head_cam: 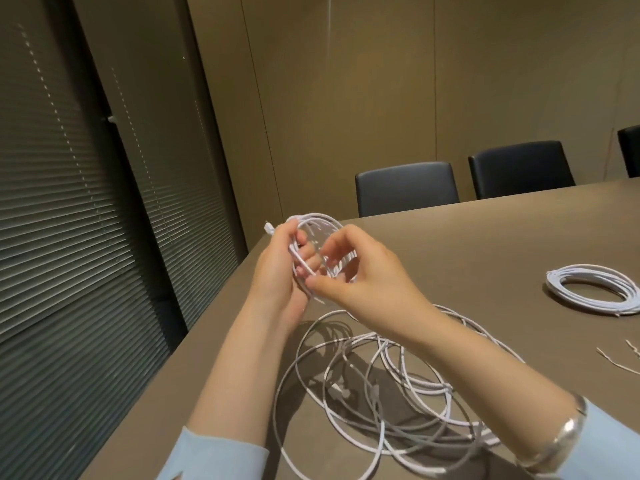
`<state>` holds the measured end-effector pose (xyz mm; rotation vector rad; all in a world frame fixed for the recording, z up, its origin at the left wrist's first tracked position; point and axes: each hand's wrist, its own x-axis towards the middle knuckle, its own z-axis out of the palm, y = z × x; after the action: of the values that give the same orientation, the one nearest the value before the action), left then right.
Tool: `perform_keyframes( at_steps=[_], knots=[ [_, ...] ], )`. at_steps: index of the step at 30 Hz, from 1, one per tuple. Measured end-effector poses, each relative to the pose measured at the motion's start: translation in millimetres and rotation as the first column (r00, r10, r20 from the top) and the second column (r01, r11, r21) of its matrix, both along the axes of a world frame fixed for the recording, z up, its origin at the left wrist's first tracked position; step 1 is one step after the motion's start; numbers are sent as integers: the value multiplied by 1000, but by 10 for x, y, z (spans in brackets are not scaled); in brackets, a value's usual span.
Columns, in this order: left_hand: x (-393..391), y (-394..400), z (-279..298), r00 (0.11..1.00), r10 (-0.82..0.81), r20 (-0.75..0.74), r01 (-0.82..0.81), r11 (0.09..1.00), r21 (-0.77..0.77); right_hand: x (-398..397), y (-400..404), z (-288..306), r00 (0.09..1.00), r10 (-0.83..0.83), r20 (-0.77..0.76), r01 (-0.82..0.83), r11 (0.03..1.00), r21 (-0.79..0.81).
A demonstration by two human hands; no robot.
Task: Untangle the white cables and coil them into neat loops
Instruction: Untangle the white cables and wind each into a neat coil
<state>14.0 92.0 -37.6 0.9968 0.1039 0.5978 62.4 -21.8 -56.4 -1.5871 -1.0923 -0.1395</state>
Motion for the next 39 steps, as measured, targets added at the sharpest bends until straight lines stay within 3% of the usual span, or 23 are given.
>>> perform_keyframes(
  at_steps=[4, 9, 17, 20, 24, 30, 34, 39],
  knots=[
    [-52, 206, 17, 996, -13, 90, 19, 998, -63, 119, -37, -11, 990, 86, -113, -109, 969, -219],
    [-164, 341, 69, 959, -109, 262, 185, 940, -287, 325, -136, -76, 961, 209, -180, -272, 824, -496],
    [-338, 491, 102, 938, -222, 265, 292, 921, -259, 819, -482, -150, 870, 3, -493, -362, 681, -636],
    [-365, 531, 111, 954, -226, 198, 265, 943, -200, 980, -589, -140, 797, -88, -597, -349, 739, -575],
    [-368, 519, 100, 976, -199, 94, 209, 972, -112, 1089, -675, -95, 781, -84, -619, -308, 811, -498],
    [-328, 413, 89, 977, -201, -75, 206, 977, 60, 1055, -639, 32, 668, 91, -739, -223, 972, -81],
    [-277, 284, 84, 966, -193, -174, 223, 959, 173, 831, -519, 207, 551, 219, -805, -153, 975, 161],
    [-170, 144, 57, 968, -115, -224, 184, 929, 321, 515, -439, 398, 468, 366, -805, -225, 930, 291]
  ],
)
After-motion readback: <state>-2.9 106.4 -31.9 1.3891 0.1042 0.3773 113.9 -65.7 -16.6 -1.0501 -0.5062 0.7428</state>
